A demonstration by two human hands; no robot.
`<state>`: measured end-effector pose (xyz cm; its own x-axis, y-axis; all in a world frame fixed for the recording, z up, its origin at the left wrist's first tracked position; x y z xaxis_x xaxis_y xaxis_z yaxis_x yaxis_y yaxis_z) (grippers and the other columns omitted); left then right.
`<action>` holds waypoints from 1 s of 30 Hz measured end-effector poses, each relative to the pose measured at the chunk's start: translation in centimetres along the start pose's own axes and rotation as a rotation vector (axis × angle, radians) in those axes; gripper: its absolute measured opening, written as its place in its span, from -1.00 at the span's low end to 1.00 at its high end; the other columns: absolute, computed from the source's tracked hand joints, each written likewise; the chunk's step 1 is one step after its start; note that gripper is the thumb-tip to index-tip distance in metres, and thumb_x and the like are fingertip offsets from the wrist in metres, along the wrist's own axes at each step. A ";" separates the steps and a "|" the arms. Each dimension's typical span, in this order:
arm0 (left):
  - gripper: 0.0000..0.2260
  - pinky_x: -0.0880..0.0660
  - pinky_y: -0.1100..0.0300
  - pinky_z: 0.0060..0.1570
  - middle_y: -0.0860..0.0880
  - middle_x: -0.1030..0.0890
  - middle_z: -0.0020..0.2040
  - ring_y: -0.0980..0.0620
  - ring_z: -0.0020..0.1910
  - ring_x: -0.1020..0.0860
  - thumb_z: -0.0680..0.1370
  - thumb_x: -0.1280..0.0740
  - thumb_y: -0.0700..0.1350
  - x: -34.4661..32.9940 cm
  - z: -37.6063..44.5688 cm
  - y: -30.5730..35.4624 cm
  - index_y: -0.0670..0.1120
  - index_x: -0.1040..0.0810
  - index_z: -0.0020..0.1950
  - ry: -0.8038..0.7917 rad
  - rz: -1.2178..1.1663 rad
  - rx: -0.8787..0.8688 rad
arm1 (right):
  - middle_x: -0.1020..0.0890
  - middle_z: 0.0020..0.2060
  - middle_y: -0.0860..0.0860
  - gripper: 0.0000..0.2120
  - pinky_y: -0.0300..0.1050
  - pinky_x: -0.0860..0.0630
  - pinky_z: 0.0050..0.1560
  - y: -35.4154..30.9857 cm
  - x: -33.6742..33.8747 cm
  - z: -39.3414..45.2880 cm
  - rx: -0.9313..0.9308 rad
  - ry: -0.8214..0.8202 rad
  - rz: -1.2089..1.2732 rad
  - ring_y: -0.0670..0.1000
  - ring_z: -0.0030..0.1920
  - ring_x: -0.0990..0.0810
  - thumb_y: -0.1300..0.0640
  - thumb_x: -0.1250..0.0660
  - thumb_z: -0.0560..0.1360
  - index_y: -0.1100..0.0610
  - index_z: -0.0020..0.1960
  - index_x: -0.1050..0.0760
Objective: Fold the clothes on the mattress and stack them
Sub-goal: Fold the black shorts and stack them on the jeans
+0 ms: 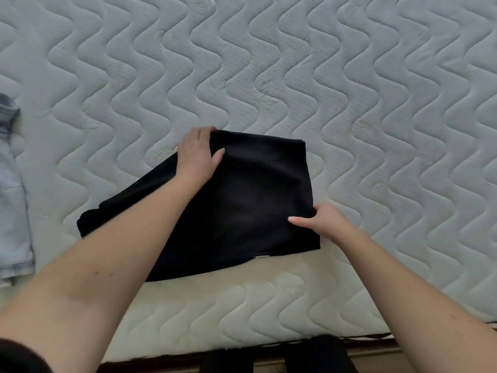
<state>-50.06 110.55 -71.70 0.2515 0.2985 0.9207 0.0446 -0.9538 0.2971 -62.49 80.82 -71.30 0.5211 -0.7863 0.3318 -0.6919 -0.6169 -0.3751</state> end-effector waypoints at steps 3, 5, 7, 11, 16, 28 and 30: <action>-0.50 -0.32 -0.06 0.29 -0.16 -0.38 0.42 -0.15 0.40 -0.35 0.53 -0.37 -0.04 -0.9 -7.0 -0.5 -0.13 -0.39 0.44 0.050 0.000 -0.125 | -0.69 -0.01 -0.05 -0.51 -0.07 -0.59 0.07 0.6 -0.3 -0.9 0.013 -0.040 0.082 -0.02 -0.01 -0.65 -0.09 -0.58 0.32 0.06 0.18 -0.60; -0.54 -0.39 -0.06 0.25 -0.18 -0.42 0.40 -0.16 0.38 -0.40 0.53 -0.38 -0.08 -2.0 -11.6 -1.3 -0.16 -0.44 0.40 0.063 -0.002 -0.213 | -0.69 0.01 -0.05 -0.51 0.00 -0.59 0.12 1.3 -0.4 -1.6 0.020 -0.068 0.090 0.00 0.03 -0.65 -0.05 -0.59 0.32 0.04 0.20 -0.59; -0.58 -0.40 -0.03 0.23 -0.17 -0.45 0.39 -0.15 0.36 -0.43 0.55 -0.33 -0.05 -3.3 -16.0 -2.2 -0.16 -0.48 0.38 0.049 0.022 -0.297 | -0.68 0.02 -0.09 -0.52 0.00 -0.59 0.12 2.1 -0.8 -2.2 0.046 -0.068 0.058 -0.02 0.05 -0.64 0.02 -0.58 0.33 -0.01 0.21 -0.56; -0.47 -0.23 0.00 0.39 -0.07 -0.32 0.51 -0.07 0.47 -0.32 0.58 -0.22 0.14 -6.2 -23.3 -4.2 -0.05 -0.33 0.50 -0.149 0.152 -0.370 | -0.67 0.08 -0.05 -0.51 -0.07 -0.56 0.11 3.4 -1.8 -2.8 0.083 -0.050 0.227 -0.03 0.07 -0.63 0.18 -0.53 0.39 0.04 0.28 -0.50; -0.34 -0.13 -0.11 0.46 -0.04 -0.16 0.58 -0.08 0.54 -0.19 0.56 -0.29 0.05 -8.0 -26.4 -6.4 0.05 -0.07 0.60 -0.262 0.293 -0.281 | -0.63 0.08 0.10 -0.66 -0.08 -0.64 -0.10 5.4 -2.3 -2.6 0.062 0.091 0.322 0.04 -0.03 -0.64 0.21 -0.38 0.54 0.14 0.30 -0.47; -0.46 -0.23 -0.17 0.40 -0.03 -0.23 0.56 -0.11 0.51 -0.24 0.57 -0.18 0.07 -7.0 -25.4 -6.6 0.12 -0.20 0.56 -0.248 0.342 -0.267 | -0.57 0.06 0.09 -0.65 0.03 -0.45 0.03 6.4 -3.2 -2.5 0.057 0.481 -0.117 0.13 0.05 -0.54 0.02 -0.47 0.45 0.11 0.14 -0.45; -0.53 -0.38 -0.11 0.24 -0.10 -0.44 0.42 -0.16 0.37 -0.42 0.56 -0.13 0.18 -6.5 -24.6 -5.9 0.04 -0.47 0.41 -0.165 0.290 -0.309 | -0.50 0.16 0.10 -0.51 0.10 -0.41 0.21 5.8 -3.2 -2.7 0.097 0.549 -0.160 0.14 0.19 -0.47 -0.02 -0.49 0.43 0.12 0.26 -0.42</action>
<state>-75.71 115.11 -73.23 0.3625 -0.0123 0.9319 -0.3345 -0.9350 0.1178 -69.53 79.81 -72.18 0.2619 -0.5660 0.7817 -0.5633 -0.7473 -0.3524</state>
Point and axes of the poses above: each hand's wrist, its own z-axis towards the middle knuckle, its own x-axis out of the back of the hand, y = z × x, the point moved 1 cm from there along z, towards the middle knuckle
